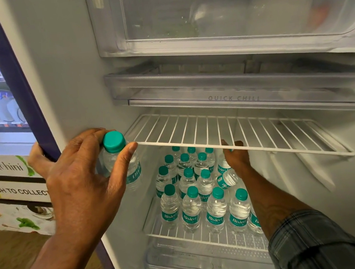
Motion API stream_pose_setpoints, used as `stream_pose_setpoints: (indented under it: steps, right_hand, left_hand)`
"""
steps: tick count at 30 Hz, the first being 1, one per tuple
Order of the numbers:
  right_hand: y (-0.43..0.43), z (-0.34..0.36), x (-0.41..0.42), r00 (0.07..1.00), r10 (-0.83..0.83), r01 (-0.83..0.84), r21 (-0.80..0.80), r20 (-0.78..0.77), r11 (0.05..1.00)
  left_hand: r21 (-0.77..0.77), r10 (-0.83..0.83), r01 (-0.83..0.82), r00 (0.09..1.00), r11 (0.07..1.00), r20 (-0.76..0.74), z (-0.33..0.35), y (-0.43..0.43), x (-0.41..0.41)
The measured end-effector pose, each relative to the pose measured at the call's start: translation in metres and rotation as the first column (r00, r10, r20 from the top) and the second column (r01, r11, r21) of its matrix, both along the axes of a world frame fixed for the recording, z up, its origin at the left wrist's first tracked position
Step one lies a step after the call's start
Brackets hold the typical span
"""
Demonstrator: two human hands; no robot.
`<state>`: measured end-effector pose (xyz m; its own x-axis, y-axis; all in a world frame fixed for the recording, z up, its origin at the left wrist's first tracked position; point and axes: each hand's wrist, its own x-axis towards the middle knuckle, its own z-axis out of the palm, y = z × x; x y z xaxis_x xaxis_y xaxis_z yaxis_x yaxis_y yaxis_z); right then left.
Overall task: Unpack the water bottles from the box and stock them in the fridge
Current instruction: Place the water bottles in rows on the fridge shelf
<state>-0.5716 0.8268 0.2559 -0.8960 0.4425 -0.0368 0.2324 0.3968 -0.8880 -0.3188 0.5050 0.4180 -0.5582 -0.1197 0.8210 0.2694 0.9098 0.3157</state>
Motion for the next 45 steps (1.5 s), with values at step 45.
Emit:
stream_pose_setpoints:
  steps: [45]
  right_hand:
    - [-0.031, 0.060, 0.076, 0.831, -0.139, -0.272, 0.611, 0.539, 0.744]
  left_hand:
    - [-0.051, 0.043, -0.046, 0.997, 0.998, -0.071, 0.003, 0.005, 0.003]
